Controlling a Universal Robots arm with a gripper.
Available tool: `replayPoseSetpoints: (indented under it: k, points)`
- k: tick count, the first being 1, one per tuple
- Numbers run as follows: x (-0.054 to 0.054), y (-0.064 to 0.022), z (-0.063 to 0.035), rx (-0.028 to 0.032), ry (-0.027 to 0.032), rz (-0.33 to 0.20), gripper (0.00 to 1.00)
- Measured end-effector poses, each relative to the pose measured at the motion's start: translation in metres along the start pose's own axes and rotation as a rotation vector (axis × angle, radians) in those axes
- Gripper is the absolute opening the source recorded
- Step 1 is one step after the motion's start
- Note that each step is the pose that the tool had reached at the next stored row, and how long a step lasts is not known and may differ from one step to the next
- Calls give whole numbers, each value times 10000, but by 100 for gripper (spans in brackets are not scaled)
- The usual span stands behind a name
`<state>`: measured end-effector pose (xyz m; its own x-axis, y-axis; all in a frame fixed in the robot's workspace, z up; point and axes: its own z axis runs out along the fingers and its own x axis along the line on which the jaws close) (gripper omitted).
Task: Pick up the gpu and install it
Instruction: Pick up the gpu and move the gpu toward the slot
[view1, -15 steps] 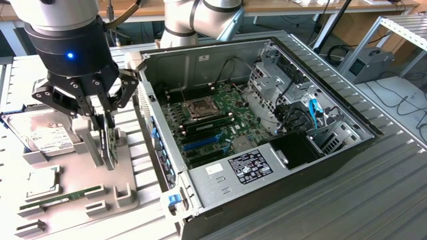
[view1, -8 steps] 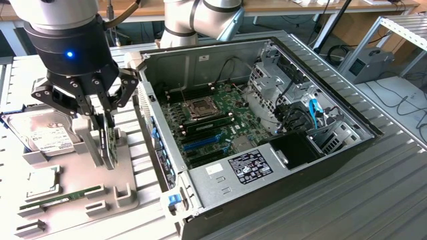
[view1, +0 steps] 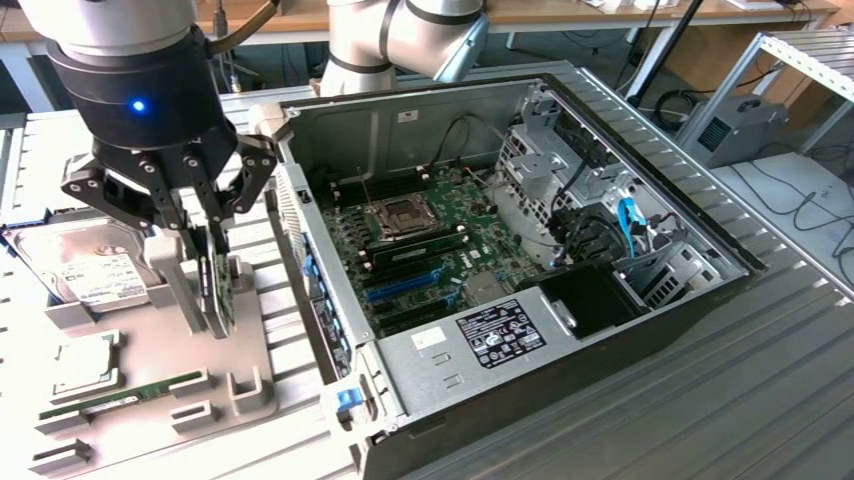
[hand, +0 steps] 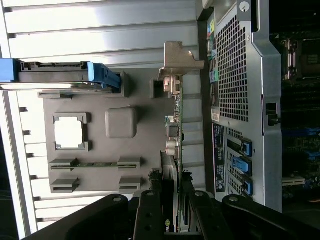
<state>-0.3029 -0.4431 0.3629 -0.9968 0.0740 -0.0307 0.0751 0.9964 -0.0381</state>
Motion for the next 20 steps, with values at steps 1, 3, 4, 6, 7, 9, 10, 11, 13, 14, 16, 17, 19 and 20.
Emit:
replayPoseSetpoints:
  k: [1,3,4,6,7,9,10,11,13,14,16,17,19,20]
  points:
    - [0,0,-2,0,0,0,26]
    - [0,0,-6,0,0,0,26]
    - [0,0,-9,0,0,0,26]
    - [0,0,-13,0,0,0,26]
    - [0,-1,-15,0,0,0,26]
    - [-1,-1,-22,0,0,0,26]
    - [-1,-1,-26,0,0,0,26]
    - [-1,-1,-28,0,0,0,26]
    - [-1,-1,-31,0,0,0,26]
    - [-1,-1,-34,0,1,0,26]
    - [-1,-2,-45,0,0,0,26]
    - [-2,-2,-56,3,-1,0,26]
    - [-2,-2,-59,3,0,0,26]
    - [-2,-3,-62,3,0,0,26]
